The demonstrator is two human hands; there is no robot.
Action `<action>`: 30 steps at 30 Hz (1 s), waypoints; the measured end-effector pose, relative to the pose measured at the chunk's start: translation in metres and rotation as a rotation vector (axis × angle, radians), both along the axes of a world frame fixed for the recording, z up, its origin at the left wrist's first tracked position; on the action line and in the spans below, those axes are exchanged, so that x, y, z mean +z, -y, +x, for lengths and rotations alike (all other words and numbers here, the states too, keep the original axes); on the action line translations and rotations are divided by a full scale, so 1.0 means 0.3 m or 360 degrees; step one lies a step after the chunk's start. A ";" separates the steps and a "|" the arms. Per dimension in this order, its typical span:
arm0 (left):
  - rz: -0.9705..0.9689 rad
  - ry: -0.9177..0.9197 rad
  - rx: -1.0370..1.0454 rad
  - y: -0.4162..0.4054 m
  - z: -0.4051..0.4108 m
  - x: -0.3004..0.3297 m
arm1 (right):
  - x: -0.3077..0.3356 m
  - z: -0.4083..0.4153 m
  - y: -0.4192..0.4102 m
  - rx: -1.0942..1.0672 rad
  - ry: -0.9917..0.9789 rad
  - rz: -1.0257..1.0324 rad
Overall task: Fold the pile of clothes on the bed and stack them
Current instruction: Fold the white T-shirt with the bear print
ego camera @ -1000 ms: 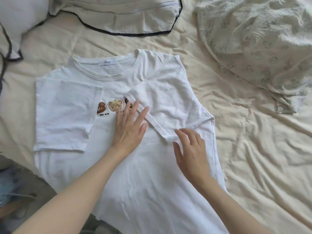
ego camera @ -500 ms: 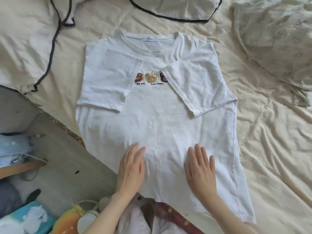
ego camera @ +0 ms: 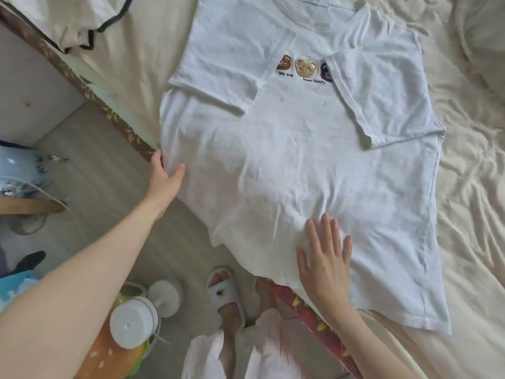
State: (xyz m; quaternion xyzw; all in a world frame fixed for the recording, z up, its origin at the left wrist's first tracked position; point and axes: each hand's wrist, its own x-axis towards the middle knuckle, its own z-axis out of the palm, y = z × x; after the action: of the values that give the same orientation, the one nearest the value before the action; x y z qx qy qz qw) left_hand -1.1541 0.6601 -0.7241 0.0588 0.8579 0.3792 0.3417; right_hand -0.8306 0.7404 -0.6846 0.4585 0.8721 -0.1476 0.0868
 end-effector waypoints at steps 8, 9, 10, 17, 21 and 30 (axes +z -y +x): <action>-0.0147 0.0304 -0.0020 0.191 0.096 0.013 | 0.002 0.067 0.035 -0.0003 -0.0036 0.0048; -0.0165 0.0340 -0.0061 0.220 0.119 0.032 | 0.013 0.088 0.031 -0.0043 -0.0015 0.0047; -0.0211 0.0378 -0.0145 0.245 0.140 0.052 | 0.025 0.113 0.025 -0.0084 0.0015 0.0039; -0.0185 0.0410 0.0092 0.370 0.249 0.127 | 0.116 0.322 -0.017 -0.0257 0.0205 -0.0071; -0.0225 0.0050 0.0290 0.394 0.285 0.151 | 0.146 0.397 -0.097 -0.0618 0.0153 -0.0011; -0.0165 0.0438 0.0331 0.365 0.312 0.216 | 0.130 0.454 -0.310 -0.1517 -0.0101 -0.0631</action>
State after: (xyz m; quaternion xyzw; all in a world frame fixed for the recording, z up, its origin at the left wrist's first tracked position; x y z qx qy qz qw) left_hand -1.0604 0.5506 -0.6593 -0.1005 0.8228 0.3724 0.4175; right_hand -0.6946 0.8335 -0.6456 0.7750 0.5237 -0.3471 0.0686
